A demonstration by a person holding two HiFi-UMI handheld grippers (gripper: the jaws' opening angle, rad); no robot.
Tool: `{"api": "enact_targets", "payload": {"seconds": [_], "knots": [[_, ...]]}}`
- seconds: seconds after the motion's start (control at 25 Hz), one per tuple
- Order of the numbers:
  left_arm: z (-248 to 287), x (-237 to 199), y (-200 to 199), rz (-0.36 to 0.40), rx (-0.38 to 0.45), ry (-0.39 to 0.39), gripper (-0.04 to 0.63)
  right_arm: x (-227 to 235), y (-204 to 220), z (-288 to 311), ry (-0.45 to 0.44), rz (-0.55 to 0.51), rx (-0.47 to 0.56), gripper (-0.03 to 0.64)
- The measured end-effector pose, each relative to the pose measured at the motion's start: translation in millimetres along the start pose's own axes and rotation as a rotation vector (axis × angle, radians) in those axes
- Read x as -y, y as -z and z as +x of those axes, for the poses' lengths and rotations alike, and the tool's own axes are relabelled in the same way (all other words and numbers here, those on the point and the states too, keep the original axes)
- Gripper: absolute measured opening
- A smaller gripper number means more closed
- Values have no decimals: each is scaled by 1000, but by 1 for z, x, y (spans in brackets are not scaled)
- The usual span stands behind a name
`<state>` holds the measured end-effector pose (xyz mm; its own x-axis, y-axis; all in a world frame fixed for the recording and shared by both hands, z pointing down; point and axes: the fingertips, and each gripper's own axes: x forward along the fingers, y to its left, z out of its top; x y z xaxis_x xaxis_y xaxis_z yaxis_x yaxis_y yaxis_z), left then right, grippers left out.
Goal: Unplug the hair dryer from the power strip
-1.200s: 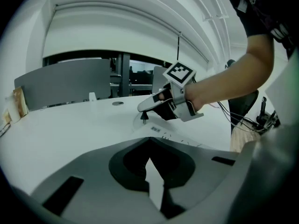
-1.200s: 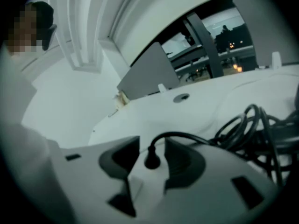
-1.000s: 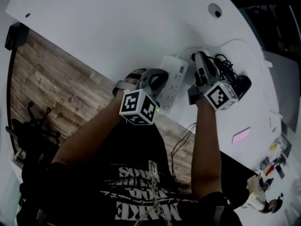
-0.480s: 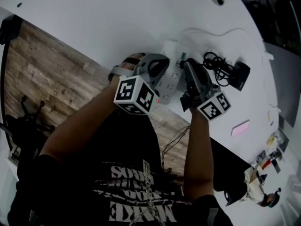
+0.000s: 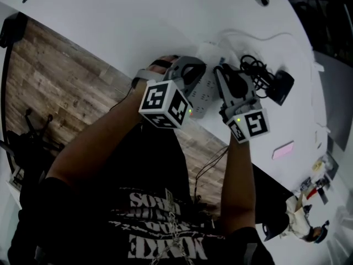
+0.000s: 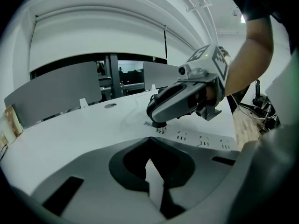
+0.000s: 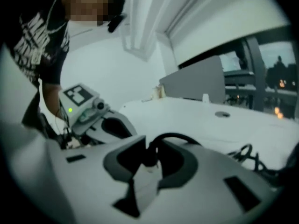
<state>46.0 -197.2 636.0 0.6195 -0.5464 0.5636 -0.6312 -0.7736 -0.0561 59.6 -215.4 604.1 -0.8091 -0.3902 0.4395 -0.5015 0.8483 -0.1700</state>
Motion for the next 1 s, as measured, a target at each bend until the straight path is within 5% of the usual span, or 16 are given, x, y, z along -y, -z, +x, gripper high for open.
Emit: {"api": "enact_targets", "payload": {"seconds": [0.16, 0.36, 0.6, 0.8, 1.0], "knots": [[2, 1, 0, -5, -1, 17, 25, -15, -1, 9, 29, -227, 7, 95], [3, 1, -1, -3, 3, 22, 25, -12, 4, 9, 65, -195, 60, 112], [5, 4, -2, -3, -3, 36, 25, -11, 10, 10, 104, -244, -2, 121], [12, 5, 3, -98, -15, 61, 25, -4, 27, 7, 152, -106, -24, 144], [-30, -25, -21, -132, 121, -69, 25, -4, 26, -37, 278, 18, -17, 173]]}}
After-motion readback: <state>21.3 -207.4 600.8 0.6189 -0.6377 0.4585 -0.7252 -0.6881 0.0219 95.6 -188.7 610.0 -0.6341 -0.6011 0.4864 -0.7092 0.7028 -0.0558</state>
